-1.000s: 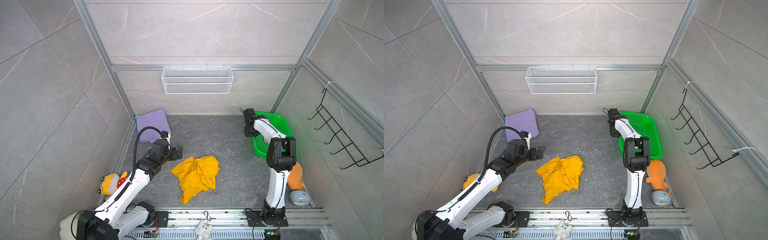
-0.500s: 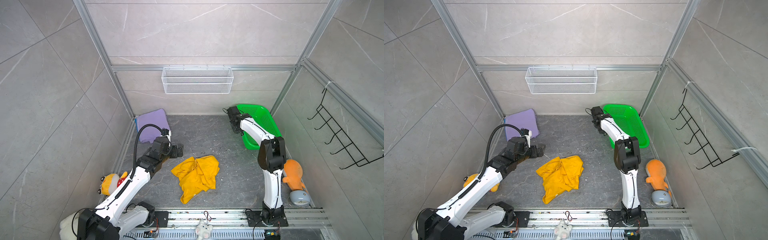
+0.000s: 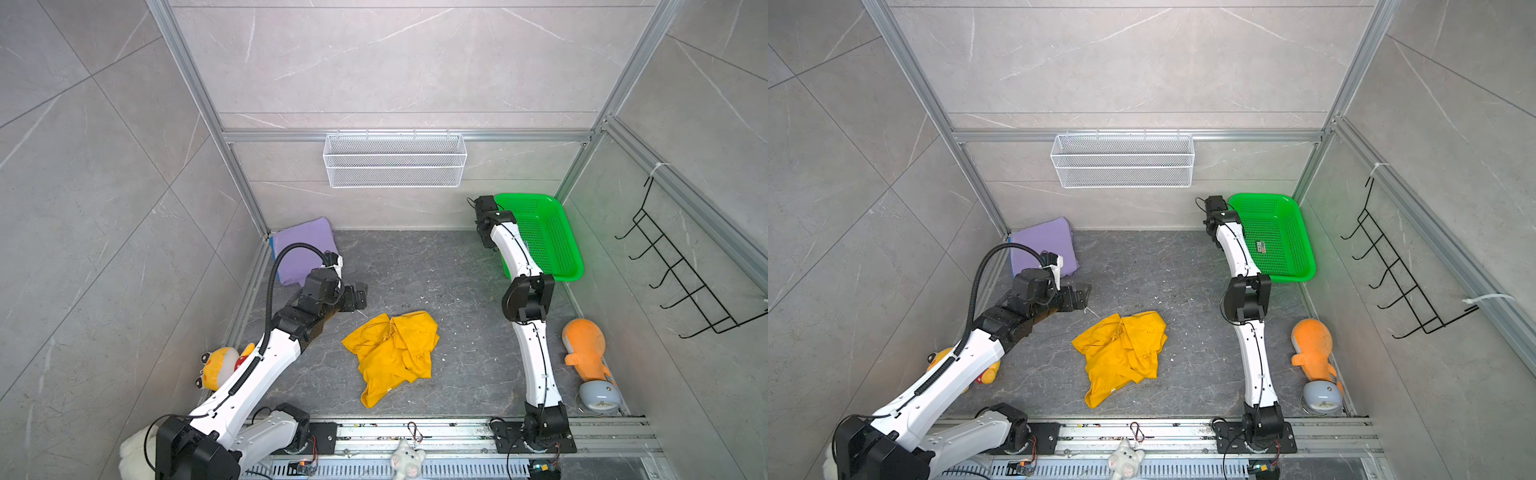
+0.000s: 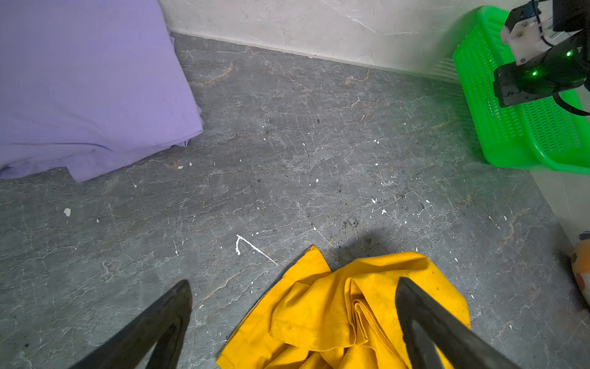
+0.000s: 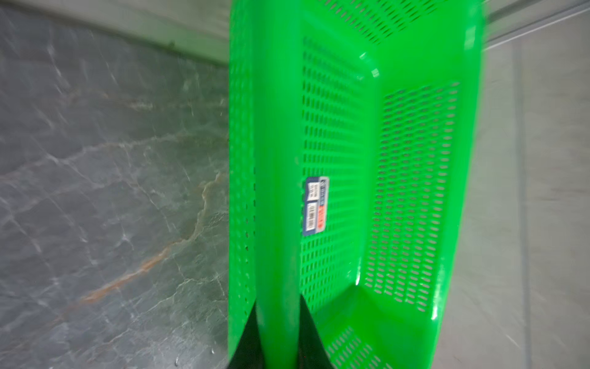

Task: Fold and stack t-shirts
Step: Place the basket at the top-right of the table, then flatten out the T-shirt at the center of the table.

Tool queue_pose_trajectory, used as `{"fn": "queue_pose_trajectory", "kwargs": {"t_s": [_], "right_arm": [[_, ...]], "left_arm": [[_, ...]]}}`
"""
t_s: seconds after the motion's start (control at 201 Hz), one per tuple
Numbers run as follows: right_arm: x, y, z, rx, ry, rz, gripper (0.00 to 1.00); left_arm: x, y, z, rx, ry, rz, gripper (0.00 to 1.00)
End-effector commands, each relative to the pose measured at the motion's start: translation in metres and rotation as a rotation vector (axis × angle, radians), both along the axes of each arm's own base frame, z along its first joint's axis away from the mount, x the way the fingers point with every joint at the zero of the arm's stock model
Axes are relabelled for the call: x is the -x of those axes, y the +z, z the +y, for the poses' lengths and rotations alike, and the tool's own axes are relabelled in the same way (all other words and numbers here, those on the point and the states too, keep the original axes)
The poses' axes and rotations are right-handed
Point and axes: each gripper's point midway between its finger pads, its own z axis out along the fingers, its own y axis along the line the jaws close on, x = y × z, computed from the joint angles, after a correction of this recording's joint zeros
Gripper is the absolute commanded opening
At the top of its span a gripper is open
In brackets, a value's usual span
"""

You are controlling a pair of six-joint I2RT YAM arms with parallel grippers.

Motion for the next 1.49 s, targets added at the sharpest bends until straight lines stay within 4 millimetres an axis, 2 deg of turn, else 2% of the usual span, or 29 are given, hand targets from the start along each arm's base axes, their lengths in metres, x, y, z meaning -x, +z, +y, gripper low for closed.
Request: {"fn": "queue_pose_trajectory", "kwargs": {"t_s": [0.0,0.055,0.095,0.164,0.204,0.244,0.324,0.473,0.488,0.503,0.558,0.613,0.692,0.787,0.852,0.902,1.026,1.116,1.21,1.355,1.405,1.425,1.484], "right_arm": [[-0.015,-0.027,-0.014,0.033,0.054,0.037,0.03],[-0.015,-0.033,-0.018,0.032,0.053,0.049,0.07],[-0.015,-0.035,-0.020,0.019,0.054,0.055,0.15],[-0.014,-0.034,-0.023,0.022,0.058,0.062,0.47],[-0.013,-0.030,-0.024,0.028,0.055,0.061,0.61],[-0.011,-0.024,-0.025,0.029,0.050,0.055,0.72],[-0.008,-0.009,-0.025,0.020,0.041,0.036,0.79],[0.000,0.037,-0.009,-0.002,0.056,-0.023,0.83],[0.001,0.036,-0.005,-0.008,0.063,-0.018,0.84],[0.003,0.050,-0.002,-0.019,0.069,-0.042,0.85],[0.012,0.067,0.017,-0.070,0.094,-0.065,0.87],[0.028,0.069,0.039,-0.152,0.121,-0.050,0.89],[0.055,0.077,0.081,-0.288,0.190,-0.056,0.91],[0.101,0.080,0.126,-0.445,0.268,-0.044,0.95],[0.136,0.073,0.150,-0.555,0.308,-0.012,0.96],[0.171,0.063,0.173,-0.653,0.364,0.034,0.99],[0.245,0.035,0.212,-0.793,0.441,0.136,0.99],[0.287,0.009,0.231,-0.810,0.463,0.221,0.99],[0.313,-0.013,0.253,-0.854,0.482,0.278,0.98],[0.335,-0.032,0.282,-0.877,0.527,0.326,0.94],[0.336,-0.036,0.289,-0.886,0.526,0.333,0.83],[0.335,-0.037,0.290,-0.886,0.525,0.331,0.74],[0.329,-0.031,0.294,-0.884,0.526,0.305,0.39]], "left_arm": [[-0.004,0.019,0.000,-0.015,-0.002,-0.040,1.00],[-0.005,0.019,0.000,-0.020,-0.002,-0.036,1.00],[-0.006,0.020,0.001,-0.022,0.001,-0.037,1.00],[-0.007,0.020,0.000,-0.022,0.001,-0.035,1.00],[-0.008,0.020,-0.001,-0.021,-0.001,-0.035,1.00],[-0.009,0.019,-0.002,-0.020,-0.002,-0.034,1.00],[-0.010,0.020,-0.004,-0.016,-0.007,-0.032,1.00],[-0.012,0.023,-0.006,-0.004,-0.014,-0.041,1.00],[-0.011,0.024,-0.006,-0.003,-0.015,-0.043,1.00],[-0.012,0.024,-0.006,-0.004,-0.013,-0.044,1.00],[-0.012,0.027,-0.007,0.000,-0.016,-0.052,1.00],[-0.012,0.030,-0.007,0.002,-0.016,-0.060,1.00],[-0.013,0.033,-0.006,0.003,-0.013,-0.067,1.00],[-0.011,0.034,-0.006,0.005,-0.016,-0.069,1.00],[-0.008,0.035,-0.005,0.006,-0.016,-0.071,1.00],[-0.006,0.035,-0.003,0.008,-0.015,-0.073,1.00],[0.000,0.034,-0.001,0.010,-0.016,-0.076,1.00],[0.004,0.032,0.002,0.006,-0.012,-0.074,1.00],[0.008,0.030,0.004,0.020,-0.005,-0.077,1.00],[0.012,0.026,0.005,0.033,0.003,-0.069,1.00],[0.013,0.025,0.006,0.032,0.003,-0.067,1.00],[0.013,0.025,0.006,0.033,0.006,-0.066,1.00],[0.013,0.026,0.007,0.033,0.006,-0.068,1.00]]}}
